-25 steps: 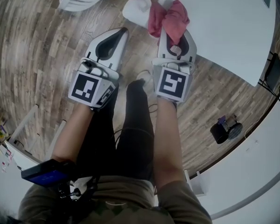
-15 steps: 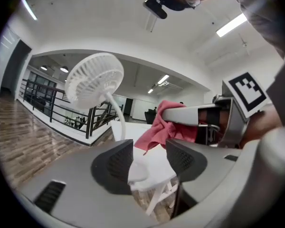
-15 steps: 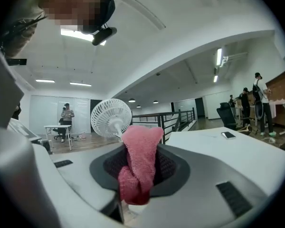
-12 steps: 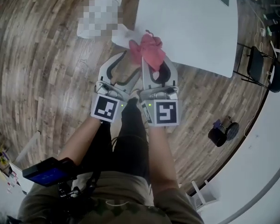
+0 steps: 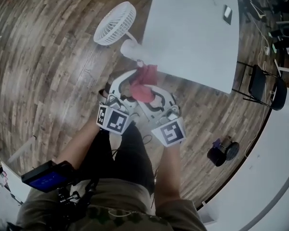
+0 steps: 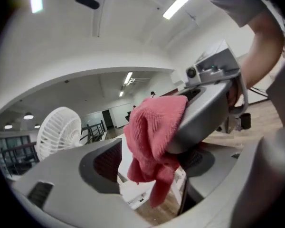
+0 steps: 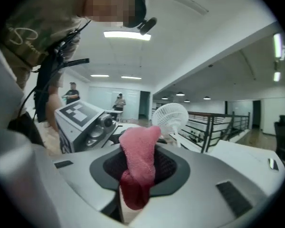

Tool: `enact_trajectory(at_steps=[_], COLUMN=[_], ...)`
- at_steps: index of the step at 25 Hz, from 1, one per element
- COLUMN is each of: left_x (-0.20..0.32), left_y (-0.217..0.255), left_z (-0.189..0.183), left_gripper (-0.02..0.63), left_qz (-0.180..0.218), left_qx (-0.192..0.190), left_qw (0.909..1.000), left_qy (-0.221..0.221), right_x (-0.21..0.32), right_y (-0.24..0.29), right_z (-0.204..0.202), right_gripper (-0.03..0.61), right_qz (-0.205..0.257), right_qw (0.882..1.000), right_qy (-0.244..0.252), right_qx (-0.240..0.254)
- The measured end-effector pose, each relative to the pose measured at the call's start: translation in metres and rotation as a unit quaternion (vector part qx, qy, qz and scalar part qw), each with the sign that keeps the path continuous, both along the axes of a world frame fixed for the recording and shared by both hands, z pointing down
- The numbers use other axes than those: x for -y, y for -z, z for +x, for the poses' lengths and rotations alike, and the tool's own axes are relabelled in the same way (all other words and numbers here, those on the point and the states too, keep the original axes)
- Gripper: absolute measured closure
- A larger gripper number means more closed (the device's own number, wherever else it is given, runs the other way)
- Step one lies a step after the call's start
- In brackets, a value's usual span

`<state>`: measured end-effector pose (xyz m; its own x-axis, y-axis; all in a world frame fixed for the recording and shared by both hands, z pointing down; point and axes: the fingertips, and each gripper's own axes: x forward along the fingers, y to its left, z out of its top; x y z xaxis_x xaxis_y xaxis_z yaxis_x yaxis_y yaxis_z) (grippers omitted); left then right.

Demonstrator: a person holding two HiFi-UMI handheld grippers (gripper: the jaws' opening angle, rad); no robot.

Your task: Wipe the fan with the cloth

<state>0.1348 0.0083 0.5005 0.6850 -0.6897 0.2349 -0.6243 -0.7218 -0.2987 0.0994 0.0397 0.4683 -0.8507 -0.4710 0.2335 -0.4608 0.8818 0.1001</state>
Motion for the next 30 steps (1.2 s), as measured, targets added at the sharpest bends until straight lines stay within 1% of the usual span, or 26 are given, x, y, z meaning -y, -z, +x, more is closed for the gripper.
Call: enact_trajectory(at_steps=[1, 2, 3, 4, 5, 6, 7, 8, 9, 11, 13, 15, 16, 17, 18, 19, 20, 21, 22, 23, 25, 26, 27, 28, 29, 30], left_x=[-0.004, -0.008, -0.012, -0.018, -0.022, -0.027, -0.03, -0.032, -0.032, -0.032, -0.032, -0.029, -0.027, -0.024, -0.022, -0.019, -0.016, -0.012, -0.006, -0.001, 0.011, 0.015, 0.02, 0.025, 0.031, 0.036], left_y=[-0.002, -0.005, -0.008, -0.009, -0.009, -0.008, -0.006, -0.006, -0.007, -0.016, -0.027, -0.042, -0.053, -0.065, -0.08, -0.095, -0.109, -0.12, -0.13, -0.139, -0.158, -0.17, -0.184, -0.199, -0.213, -0.228], left_z=[0.004, 0.008, 0.011, 0.013, 0.013, 0.012, 0.01, 0.008, 0.006, 0.0, -0.009, -0.025, -0.034, -0.044, -0.053, -0.059, -0.064, -0.068, -0.071, -0.076, -0.089, -0.097, -0.107, -0.116, -0.124, -0.129], left_gripper=[0.25, 0.249, 0.255, 0.293, 0.319, 0.341, 0.389, 0.467, 0.512, 0.518, 0.52, 0.52, 0.52, 0.52, 0.518, 0.518, 0.518, 0.518, 0.518, 0.52, 0.52, 0.52, 0.52, 0.52, 0.52, 0.521], left_qz=[0.006, 0.003, -0.008, -0.02, -0.029, -0.035, -0.037, -0.04, -0.045, -0.059, -0.073, -0.087, -0.092, -0.096, -0.097, -0.097, -0.095, -0.09, -0.088, -0.093, -0.103, -0.1, -0.095, -0.091, -0.089, -0.088], left_qx=[0.015, 0.022, 0.02, 0.011, -0.001, -0.014, -0.025, -0.034, -0.045, -0.079, -0.11, -0.134, -0.14, -0.141, -0.135, -0.126, -0.119, -0.121, -0.135, -0.159, -0.211, -0.228, -0.238, -0.244, -0.246, -0.242], left_qw=[0.9999, 0.9997, 0.9997, 0.9997, 0.9996, 0.9992, 0.9987, 0.998, 0.9972, 0.9937, 0.9885, 0.9825, 0.9801, 0.979, 0.9793, 0.9801, 0.9809, 0.9804, 0.9776, 0.9721, 0.9577, 0.952, 0.9478, 0.9442, 0.9418, 0.9419], left_qy=[-0.005, -0.009, -0.009, -0.004, 0.005, 0.016, 0.026, 0.034, 0.04, 0.054, 0.073, 0.096, 0.106, 0.112, 0.116, 0.119, 0.122, 0.127, 0.135, 0.145, 0.167, 0.178, 0.189, 0.201, 0.211, 0.216], right_x=[-0.008, -0.015, -0.022, -0.027, -0.029, -0.03, -0.029, -0.027, -0.026, -0.029, -0.032, -0.026, -0.02, -0.013, -0.006, -0.001, 0.002, 0.003, 0.003, 0.005, 0.012, 0.012, 0.011, 0.009, 0.007, 0.007], right_y=[-0.001, -0.002, -0.002, 0.0, 0.004, 0.01, 0.016, 0.02, 0.02, 0.011, -0.002, -0.01, -0.012, -0.013, -0.018, -0.028, -0.039, -0.051, -0.062, -0.071, -0.094, -0.108, -0.124, -0.14, -0.152, -0.16], right_z=[-0.003, -0.005, -0.005, -0.003, -0.001, 0.002, 0.004, 0.004, 0.001, -0.007, -0.009, -0.001, 0.006, 0.012, 0.016, 0.017, 0.015, 0.009, 0.002, -0.004, -0.011, -0.013, -0.014, -0.013, -0.009, -0.003], right_gripper=[0.463, 0.463, 0.463, 0.463, 0.463, 0.462, 0.457, 0.446, 0.44, 0.405, 0.356, 0.318, 0.318, 0.318, 0.321, 0.322, 0.329, 0.404, 0.433, 0.44, 0.437, 0.408, 0.387, 0.383, 0.379, 0.376], right_qz=[0.009, 0.014, 0.016, 0.016, 0.015, 0.011, 0.004, -0.002, -0.002, 0.0, -0.013, -0.021, -0.018, -0.011, 0.002, 0.019, 0.035, 0.048, 0.055, 0.057, 0.059, 0.061, 0.066, 0.072, 0.076, 0.076], right_qw=[0.999, 0.997, 0.995, 0.994, 0.993, 0.993, 0.992, 0.99, 0.99, 0.99, 0.99, 0.99, 0.987, 0.984, 0.983, 0.983, 0.986, 0.988, 0.989, 0.989, 0.99, 0.992, 0.994, 0.996, 0.996, 0.996], right_qy=[0.041, 0.075, 0.099, 0.112, 0.115, 0.113, 0.108, 0.102, 0.1, 0.098, 0.085, 0.048, 0.023, -0.003, -0.028, -0.045, -0.05, -0.04, -0.024, -0.015, -0.019, -0.021, -0.016, -0.006, 0.003, 0.007], right_qx=[-0.011, -0.019, -0.019, -0.009, 0.011, 0.039, 0.07, 0.094, 0.104, 0.1, 0.108, 0.134, 0.157, 0.177, 0.184, 0.175, 0.158, 0.143, 0.137, 0.138, 0.131, 0.11, 0.082, 0.056, 0.041, 0.042])
